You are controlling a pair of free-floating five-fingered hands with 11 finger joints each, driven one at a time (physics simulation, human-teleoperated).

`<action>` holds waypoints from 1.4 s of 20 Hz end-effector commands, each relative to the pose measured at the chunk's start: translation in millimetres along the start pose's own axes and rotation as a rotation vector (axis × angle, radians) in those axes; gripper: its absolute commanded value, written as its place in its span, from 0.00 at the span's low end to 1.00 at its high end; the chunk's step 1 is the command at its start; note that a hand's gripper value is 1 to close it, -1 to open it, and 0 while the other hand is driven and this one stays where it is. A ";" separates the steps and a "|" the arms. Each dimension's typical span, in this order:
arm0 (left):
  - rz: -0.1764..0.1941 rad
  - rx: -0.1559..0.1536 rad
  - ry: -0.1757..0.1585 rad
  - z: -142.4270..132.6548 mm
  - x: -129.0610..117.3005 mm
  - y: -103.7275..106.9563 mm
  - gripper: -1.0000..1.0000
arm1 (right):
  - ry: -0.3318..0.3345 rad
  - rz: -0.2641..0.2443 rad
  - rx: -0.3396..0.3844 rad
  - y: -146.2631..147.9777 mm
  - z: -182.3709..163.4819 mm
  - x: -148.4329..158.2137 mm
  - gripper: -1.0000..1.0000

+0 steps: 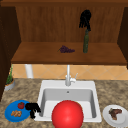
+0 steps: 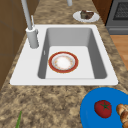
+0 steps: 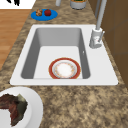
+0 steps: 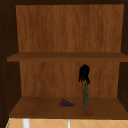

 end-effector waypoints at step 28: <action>0.000 0.000 0.000 0.0 0.0 0.0 0.50 | -0.031 -0.031 0.083 -2.0 -90.5 -33.8 0.00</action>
